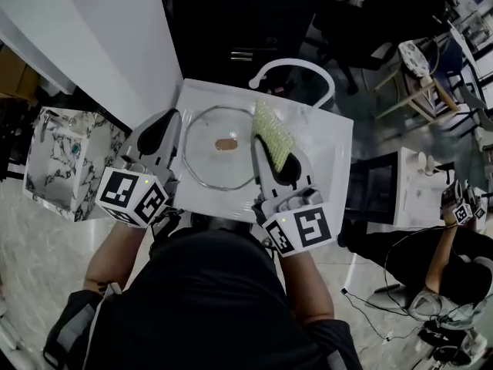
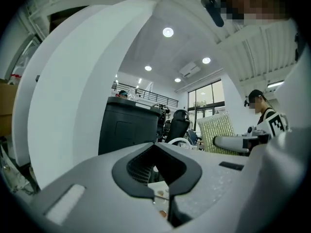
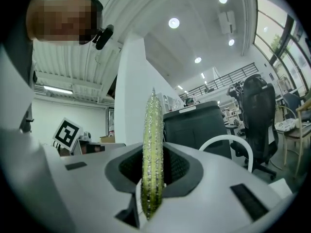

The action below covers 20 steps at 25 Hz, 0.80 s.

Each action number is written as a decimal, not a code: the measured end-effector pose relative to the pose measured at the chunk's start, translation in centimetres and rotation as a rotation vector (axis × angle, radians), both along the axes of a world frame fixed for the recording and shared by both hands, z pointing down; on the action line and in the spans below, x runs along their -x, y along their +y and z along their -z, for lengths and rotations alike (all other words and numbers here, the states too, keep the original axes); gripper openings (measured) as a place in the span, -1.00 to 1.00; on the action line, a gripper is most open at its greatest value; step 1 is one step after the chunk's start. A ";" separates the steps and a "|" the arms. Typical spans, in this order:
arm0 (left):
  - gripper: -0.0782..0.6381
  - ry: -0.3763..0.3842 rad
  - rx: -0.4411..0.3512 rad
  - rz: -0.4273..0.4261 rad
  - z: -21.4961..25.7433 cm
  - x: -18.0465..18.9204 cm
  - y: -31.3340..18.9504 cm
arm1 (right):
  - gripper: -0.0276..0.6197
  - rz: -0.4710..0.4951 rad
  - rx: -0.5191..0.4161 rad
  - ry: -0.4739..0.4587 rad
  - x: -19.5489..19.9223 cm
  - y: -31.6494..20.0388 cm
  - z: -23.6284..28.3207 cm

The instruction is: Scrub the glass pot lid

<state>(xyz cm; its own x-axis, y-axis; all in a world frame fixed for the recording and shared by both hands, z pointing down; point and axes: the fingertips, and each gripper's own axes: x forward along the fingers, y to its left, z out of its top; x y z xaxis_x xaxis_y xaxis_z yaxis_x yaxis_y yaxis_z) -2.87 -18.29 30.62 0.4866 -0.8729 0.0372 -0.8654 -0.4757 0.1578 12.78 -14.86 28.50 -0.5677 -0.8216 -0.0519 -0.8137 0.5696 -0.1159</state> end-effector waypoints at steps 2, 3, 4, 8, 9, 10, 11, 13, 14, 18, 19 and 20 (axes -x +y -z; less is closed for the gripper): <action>-0.78 -0.006 0.001 -0.016 -0.5 -0.3 0.4 | -0.71 0.004 0.008 0.009 0.6 0.3 -0.9; -0.78 -0.012 0.003 -0.022 -0.8 -0.4 0.5 | -0.71 0.005 0.010 0.021 0.8 0.4 -1.2; -0.78 -0.018 0.005 -0.025 -1.1 -0.4 0.6 | -0.71 0.007 0.009 0.036 1.1 0.5 -1.5; -0.78 -0.048 -0.010 -0.015 -1.6 -0.2 0.9 | -0.71 0.010 -0.010 0.075 1.7 0.5 -1.7; -0.78 -0.052 -0.016 -0.011 -1.6 -0.1 1.0 | -0.71 0.011 -0.016 0.076 1.8 0.5 -1.6; -0.78 -0.054 -0.023 -0.009 -1.5 -0.1 1.0 | -0.71 0.012 -0.021 0.074 1.9 0.5 -1.5; -0.78 -0.057 -0.029 -0.009 -1.5 -0.1 1.1 | -0.71 0.013 -0.026 0.071 2.0 0.5 -1.4; -0.78 -0.066 -0.040 -0.018 -1.6 -0.3 1.2 | -0.71 0.013 -0.034 0.065 2.0 0.5 -1.3; -0.78 -0.073 -0.044 -0.025 -1.7 -0.3 1.2 | -0.71 0.014 -0.036 0.062 2.0 0.5 -1.2; -0.78 -0.093 -0.048 -0.033 -2.5 -0.3 1.0 | -0.71 0.016 -0.040 0.059 2.0 0.5 -1.1; -0.78 -0.096 -0.047 -0.031 -2.7 -0.2 0.9 | -0.71 0.017 -0.041 0.060 2.0 0.5 -1.1; -0.78 -0.097 -0.046 -0.030 -2.9 -0.2 0.8 | -0.72 0.016 -0.043 0.061 2.0 0.5 -1.1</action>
<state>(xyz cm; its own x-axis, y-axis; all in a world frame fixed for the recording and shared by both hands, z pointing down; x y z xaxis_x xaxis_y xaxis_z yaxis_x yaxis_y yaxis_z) -2.67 -17.51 33.50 0.5083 -0.8600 0.0457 -0.8609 -0.5061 0.0519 10.82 -14.36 29.64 -0.5842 -0.8100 -0.0512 -0.8091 0.5862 -0.0414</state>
